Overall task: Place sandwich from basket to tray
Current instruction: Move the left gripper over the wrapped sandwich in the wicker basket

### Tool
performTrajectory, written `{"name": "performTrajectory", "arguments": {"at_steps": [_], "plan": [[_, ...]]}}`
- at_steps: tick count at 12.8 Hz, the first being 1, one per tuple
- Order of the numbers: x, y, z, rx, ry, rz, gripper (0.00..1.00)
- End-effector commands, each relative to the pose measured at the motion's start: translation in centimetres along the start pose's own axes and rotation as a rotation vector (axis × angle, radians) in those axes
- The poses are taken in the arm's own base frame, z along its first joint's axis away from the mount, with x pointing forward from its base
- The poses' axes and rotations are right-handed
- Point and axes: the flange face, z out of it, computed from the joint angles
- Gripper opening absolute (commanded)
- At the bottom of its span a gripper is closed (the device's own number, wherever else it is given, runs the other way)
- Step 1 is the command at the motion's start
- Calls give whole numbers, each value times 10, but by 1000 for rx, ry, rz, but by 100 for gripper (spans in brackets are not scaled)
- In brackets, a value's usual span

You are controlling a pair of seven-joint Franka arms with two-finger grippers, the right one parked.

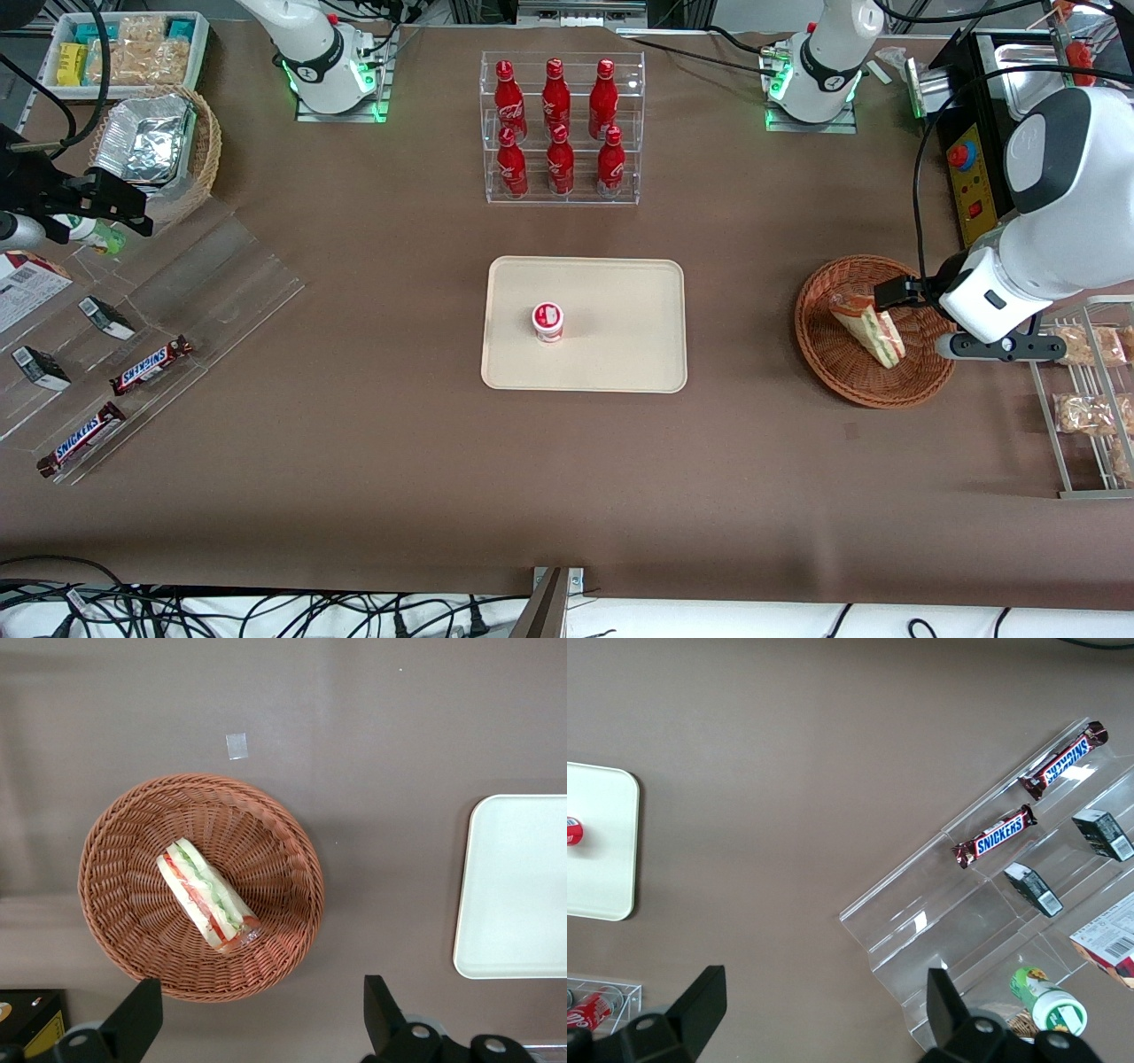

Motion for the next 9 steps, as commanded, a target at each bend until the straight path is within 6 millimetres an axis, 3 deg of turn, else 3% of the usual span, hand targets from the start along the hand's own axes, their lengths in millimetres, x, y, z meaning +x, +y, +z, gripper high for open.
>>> {"name": "performTrajectory", "arguments": {"at_steps": [1,5,7,9], "plan": [[3,-5,-1,-10,-18,17,100],[4,-6,-4,-8,-11,9,100],[5,-33,-7,-9,-3,2,100],[7,-32,-12,-12,7,-17,100]]}}
